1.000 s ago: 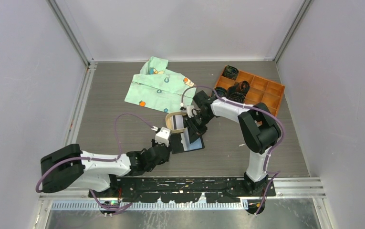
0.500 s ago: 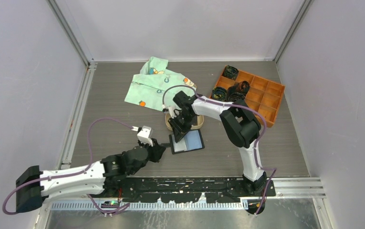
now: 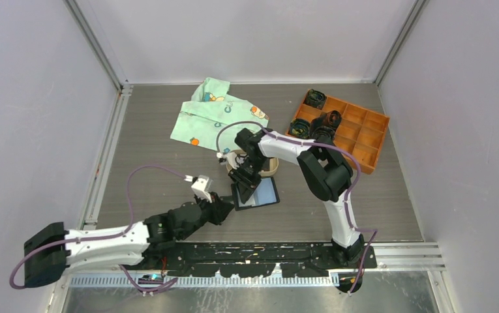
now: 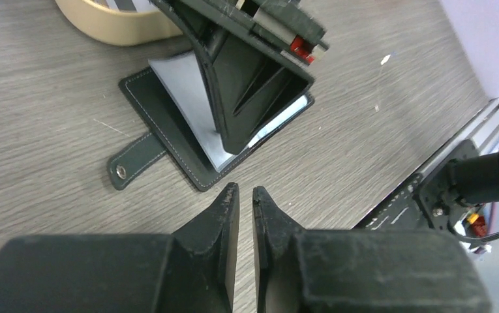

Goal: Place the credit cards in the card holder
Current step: Turn over the card slot in the card holder, then pick up the credit card from the storage box.

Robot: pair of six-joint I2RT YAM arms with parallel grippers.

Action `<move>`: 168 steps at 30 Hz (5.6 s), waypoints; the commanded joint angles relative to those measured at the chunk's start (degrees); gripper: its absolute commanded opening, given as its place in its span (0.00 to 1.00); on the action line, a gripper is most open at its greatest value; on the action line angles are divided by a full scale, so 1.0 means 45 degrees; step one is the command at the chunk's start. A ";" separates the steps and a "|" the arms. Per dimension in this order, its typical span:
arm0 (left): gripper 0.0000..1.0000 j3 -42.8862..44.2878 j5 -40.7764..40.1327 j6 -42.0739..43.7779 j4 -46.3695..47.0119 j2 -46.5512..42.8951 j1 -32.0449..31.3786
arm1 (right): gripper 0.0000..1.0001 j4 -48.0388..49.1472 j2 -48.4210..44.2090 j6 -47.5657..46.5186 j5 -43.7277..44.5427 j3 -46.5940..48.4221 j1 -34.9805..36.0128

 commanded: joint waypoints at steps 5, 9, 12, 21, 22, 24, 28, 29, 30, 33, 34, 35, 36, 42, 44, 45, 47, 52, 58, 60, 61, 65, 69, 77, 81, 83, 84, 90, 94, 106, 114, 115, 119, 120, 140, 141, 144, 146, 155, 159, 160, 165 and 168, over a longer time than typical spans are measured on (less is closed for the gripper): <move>0.10 0.1321 0.0962 0.0232 0.5024 0.4060 0.0729 | 0.33 -0.0168 -0.0925 -0.0723 -0.0517 -0.0106 -0.0727; 0.10 0.1643 0.1178 0.0065 0.5358 0.4895 0.1000 | 0.33 0.0052 -0.1114 -0.0503 -0.0590 -0.0228 -0.1244; 0.10 0.1610 0.1016 -0.0121 0.5439 0.5161 0.1168 | 0.33 0.0060 -0.1451 -0.0568 -0.0623 -0.0291 -0.1401; 0.11 0.1150 0.2380 -0.1401 0.6054 0.4850 0.2233 | 0.32 0.0141 -0.2499 -0.0710 -0.0358 -0.0452 -0.2429; 0.14 0.1135 0.2668 -0.1468 0.5845 0.4557 0.2425 | 0.32 0.0128 -0.2704 -0.0782 -0.0304 -0.0424 -0.2578; 0.25 0.1256 0.3240 -0.1517 0.4880 0.3875 0.2921 | 0.32 0.0085 -0.3238 -0.0981 -0.0110 -0.0411 -0.2880; 0.50 0.1905 0.4477 -0.1332 0.2592 0.2481 0.4277 | 0.32 0.0516 -0.4550 -0.1028 0.0319 -0.0590 -0.3528; 0.57 0.2084 0.4844 -0.1356 0.2273 0.2228 0.4826 | 0.32 0.0867 -0.5024 -0.0875 0.0467 -0.0722 -0.3685; 0.62 0.2219 0.5452 -0.1394 0.2067 0.2002 0.5210 | 0.32 0.1259 -0.5422 -0.0742 0.0627 -0.0863 -0.3812; 0.75 0.2608 0.6819 -0.1633 0.1764 0.1939 0.6308 | 0.36 0.3036 -0.6778 -0.0185 0.1860 -0.1647 -0.4075; 0.79 0.2797 0.7164 -0.1660 0.1645 0.2035 0.6640 | 0.44 0.3859 -0.7270 0.0074 0.2527 -0.1989 -0.4076; 0.80 0.3053 0.7570 -0.1639 0.1566 0.2226 0.6923 | 0.58 0.4833 -0.7686 0.0363 0.3031 -0.2369 -0.4088; 0.80 0.3255 0.8007 -0.1585 0.1508 0.2457 0.7247 | 0.78 0.5770 -0.7991 0.0858 0.3347 -0.2688 -0.4138; 0.71 0.4594 0.9699 -0.0133 0.0473 0.4169 0.8901 | 0.89 0.6042 -0.5915 0.5050 -0.0793 -0.1316 -0.4417; 0.67 0.4966 0.9415 0.0851 -0.0495 0.4419 0.9198 | 0.87 0.7227 -0.5823 0.5837 -0.0364 -0.2177 -0.4231; 0.67 0.5116 0.9148 0.1331 -0.0913 0.4523 0.9260 | 0.86 0.7852 -0.5888 0.6064 -0.0090 -0.2717 -0.4161; 0.66 0.5343 0.8774 0.1988 -0.1473 0.4790 0.9380 | 0.84 0.8936 -0.5860 0.6875 0.0390 -0.3498 -0.4101; 0.59 0.5580 0.8941 0.1918 -0.0975 0.6251 0.9536 | 0.71 0.9580 -0.4402 0.7741 0.1304 -0.3387 -0.3640; 0.50 0.5956 0.9240 0.1060 -0.0409 0.7688 0.9568 | 0.63 0.8757 -0.2897 0.8153 0.2900 -0.2159 -0.2928; 0.48 0.6052 0.9248 0.0906 -0.0260 0.8016 0.9565 | 0.61 0.8609 -0.2526 0.8336 0.3294 -0.1883 -0.2884; 0.47 0.6152 0.9240 0.0912 -0.0325 0.8132 0.9562 | 0.60 0.8601 -0.2398 0.8478 0.3478 -0.1831 -0.2870; 0.42 0.6490 0.9070 0.0935 -0.0569 0.8770 0.9560 | 0.60 0.8511 -0.2036 0.8830 0.4056 -0.1777 -0.2757; 0.40 0.6824 0.9333 0.0785 -0.0691 0.9550 0.9561 | 0.59 0.8332 -0.1761 0.8978 0.4138 -0.1743 -0.2742; 0.30 0.7368 0.9536 0.0611 -0.1117 1.0277 0.9523 | 0.59 0.8421 -0.1317 0.9637 0.3569 -0.1871 -0.2482; 0.24 0.7389 0.9593 0.0304 -0.1149 1.0393 0.9327 | 0.58 0.8766 -0.1173 1.0236 0.3011 -0.1978 -0.2470; 0.21 0.7389 0.9628 0.0167 -0.1149 1.0390 0.9231 | 0.58 0.9060 -0.1099 1.0770 0.2537 -0.2047 -0.2481; 0.20 0.7374 0.9609 0.0113 -0.1149 1.0357 0.9188 | 0.58 0.9199 -0.1079 1.0948 0.2319 -0.2083 -0.2507; 0.15 0.7291 0.9522 -0.0061 -0.1188 1.0162 0.9037 | 0.57 1.0885 -0.1300 1.2407 0.0668 -0.2713 -0.2955; 0.14 0.7309 0.9520 -0.0082 -0.1205 1.0144 0.8976 | 0.57 1.2357 -0.1376 1.3390 -0.0611 -0.3049 -0.3223; 0.14 0.7387 0.9343 -0.0048 -0.1342 1.0083 0.8981 | 0.52 1.1138 -0.1300 1.2462 -0.0737 -0.2616 -0.3181; 0.14 0.7486 0.9455 -0.0024 -0.1327 1.0179 0.8966 | 0.41 1.0248 -0.0765 1.1950 -0.0783 -0.2187 -0.2959; 0.14 0.7496 0.9456 -0.0024 -0.1325 1.0192 0.8965 | 0.40 1.0297 -0.0744 1.1970 -0.0857 -0.2189 -0.2933; 0.14 0.7525 0.9502 -0.0023 -0.1305 1.0229 0.8966 | 0.39 1.0933 -0.0551 1.2407 -0.1430 -0.2331 -0.2870; 0.14 0.7542 0.9491 -0.0023 -0.1305 1.0225 0.8977 | 0.39 1.1020 -0.0498 1.2524 -0.1541 -0.2353 -0.2863; 0.15 0.7545 0.9496 0.0064 -0.1441 1.0181 0.8987 | 0.28 0.7101 -0.1269 0.9169 0.2278 -0.1295 -0.2573; 0.15 0.7545 0.9500 0.0073 -0.1451 1.0180 0.8977 | 0.27 0.7055 -0.1293 0.9110 0.2184 -0.1293 -0.2611; 0.15 0.7526 0.9498 0.0074 -0.1480 1.0151 0.8986 | 0.27 0.6940 -0.1291 0.8828 0.1842 -0.1289 -0.2719; 0.16 0.7535 0.9529 0.0074 -0.1461 1.0118 0.8976 | 0.27 0.6905 -0.1142 0.8691 0.1533 -0.1279 -0.2785; 0.18 0.7562 0.9785 0.0094 -0.1423 1.0092 0.8973 | 0.34 0.8385 -0.0078 0.9948 -0.0773 -0.1469 -0.2851; 0.18 0.7545 0.9904 0.0074 -0.1316 1.0093 0.8971 | 0.31 0.8335 0.0135 1.0003 -0.0278 -0.1404 -0.2790; 0.18 0.7545 0.9989 0.0074 -0.1297 1.0088 0.8975 | 0.29 0.8203 0.0116 0.9893 -0.0028 -0.1361 -0.2748; 0.18 0.7474 1.0044 0.0136 -0.1304 0.9843 0.8976 | 0.10 0.7851 -0.0101 0.9586 0.0205 -0.1207 -0.2811; 0.21 0.7296 0.9829 0.0252 -0.1324 0.9374 0.8999 | 0.03 0.7856 -0.0458 0.9500 -0.0101 -0.1267 -0.3071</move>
